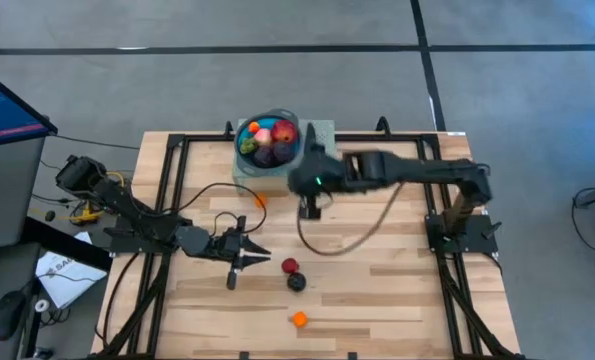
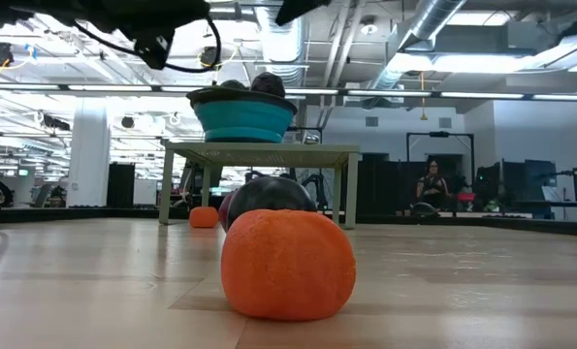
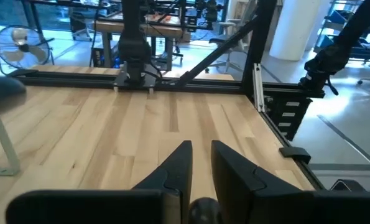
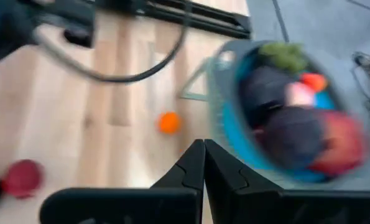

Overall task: Pick & Place Fruit
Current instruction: Put the orange into the blue strainer bowl

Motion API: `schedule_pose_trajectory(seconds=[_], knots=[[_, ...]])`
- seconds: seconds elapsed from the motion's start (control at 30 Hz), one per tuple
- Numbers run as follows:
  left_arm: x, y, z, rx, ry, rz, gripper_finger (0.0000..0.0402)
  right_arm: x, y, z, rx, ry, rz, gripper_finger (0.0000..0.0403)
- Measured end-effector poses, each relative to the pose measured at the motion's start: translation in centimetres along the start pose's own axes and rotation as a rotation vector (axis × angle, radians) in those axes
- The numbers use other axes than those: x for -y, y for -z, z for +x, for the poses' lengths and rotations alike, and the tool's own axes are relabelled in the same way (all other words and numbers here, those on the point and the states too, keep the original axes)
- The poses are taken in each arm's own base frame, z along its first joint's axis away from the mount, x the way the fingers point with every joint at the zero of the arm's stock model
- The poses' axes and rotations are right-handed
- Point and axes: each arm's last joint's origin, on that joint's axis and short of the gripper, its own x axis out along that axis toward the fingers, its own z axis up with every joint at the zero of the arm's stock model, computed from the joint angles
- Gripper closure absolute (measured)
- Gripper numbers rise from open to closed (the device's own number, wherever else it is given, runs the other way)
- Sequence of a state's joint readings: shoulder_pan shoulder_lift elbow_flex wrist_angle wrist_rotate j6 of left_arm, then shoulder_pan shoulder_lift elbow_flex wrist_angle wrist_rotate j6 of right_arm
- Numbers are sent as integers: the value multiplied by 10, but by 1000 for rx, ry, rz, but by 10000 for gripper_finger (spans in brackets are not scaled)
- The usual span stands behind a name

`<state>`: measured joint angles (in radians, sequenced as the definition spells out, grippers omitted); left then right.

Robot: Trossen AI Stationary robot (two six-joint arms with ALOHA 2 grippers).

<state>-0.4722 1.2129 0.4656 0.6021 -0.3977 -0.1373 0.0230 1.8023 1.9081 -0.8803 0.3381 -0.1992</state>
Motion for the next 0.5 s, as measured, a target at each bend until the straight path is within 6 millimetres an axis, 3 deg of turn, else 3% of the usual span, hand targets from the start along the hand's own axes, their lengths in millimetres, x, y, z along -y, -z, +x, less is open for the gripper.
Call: schedule_pose_trajectory(seconds=[0.2, 0.4, 0.5], knots=[[17, 10, -11, -40, -118, -29, 366, -62, 51, 14, 165, -74, 185, 402], [17, 33, -13, -205, -164, -306, 398, -117, 103, 25, 327, -158, 358, 402], [17, 48, -9, -256, -187, -397, 396, -131, 118, 27, 384, -134, 415, 402]])
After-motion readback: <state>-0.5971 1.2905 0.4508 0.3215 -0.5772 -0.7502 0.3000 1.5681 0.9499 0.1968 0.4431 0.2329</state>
